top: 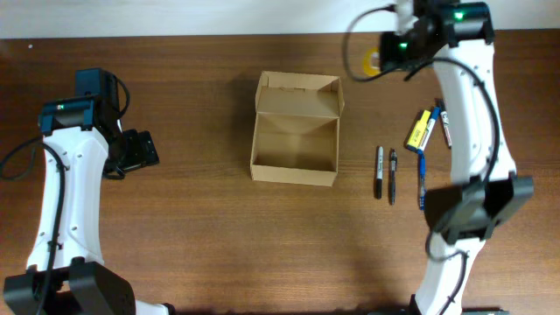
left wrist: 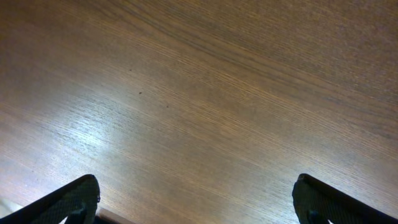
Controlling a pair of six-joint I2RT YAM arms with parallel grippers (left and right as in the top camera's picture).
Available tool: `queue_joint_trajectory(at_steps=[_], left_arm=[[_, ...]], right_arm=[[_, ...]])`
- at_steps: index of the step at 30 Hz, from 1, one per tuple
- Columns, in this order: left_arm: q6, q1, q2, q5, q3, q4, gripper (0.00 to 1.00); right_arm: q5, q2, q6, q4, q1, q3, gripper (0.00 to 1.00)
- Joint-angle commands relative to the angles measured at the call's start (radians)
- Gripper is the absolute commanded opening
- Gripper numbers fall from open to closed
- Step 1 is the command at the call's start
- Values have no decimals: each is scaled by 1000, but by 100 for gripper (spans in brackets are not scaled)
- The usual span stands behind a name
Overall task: Pack container
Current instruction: 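Carry the tape roll into the box and release it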
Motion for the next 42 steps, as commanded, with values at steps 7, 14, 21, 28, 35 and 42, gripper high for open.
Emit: queue_joint_trajectory(at_steps=[7,14,21,28,35,42], left_arm=[[16,5,-26,7,-2,2,100],[16,5,-26,7,-2,2,100],[16,5,-26,7,-2,2,100],[16,5,-26,7,-2,2,100],[16,5,-26,7,-2,2,100],[16,5,-26,7,-2,2,100]], right_arm=[[47,-94,-290,-74,291,16,4],[44,-46,-505,-78,382,-54,4],[17,33,-516,-44,380,-175,4],[10,91,-516,66,380,-336,4],[-6,100,-515,184,380,-476,4],[-3,100,-483,200,380,-486,49]])
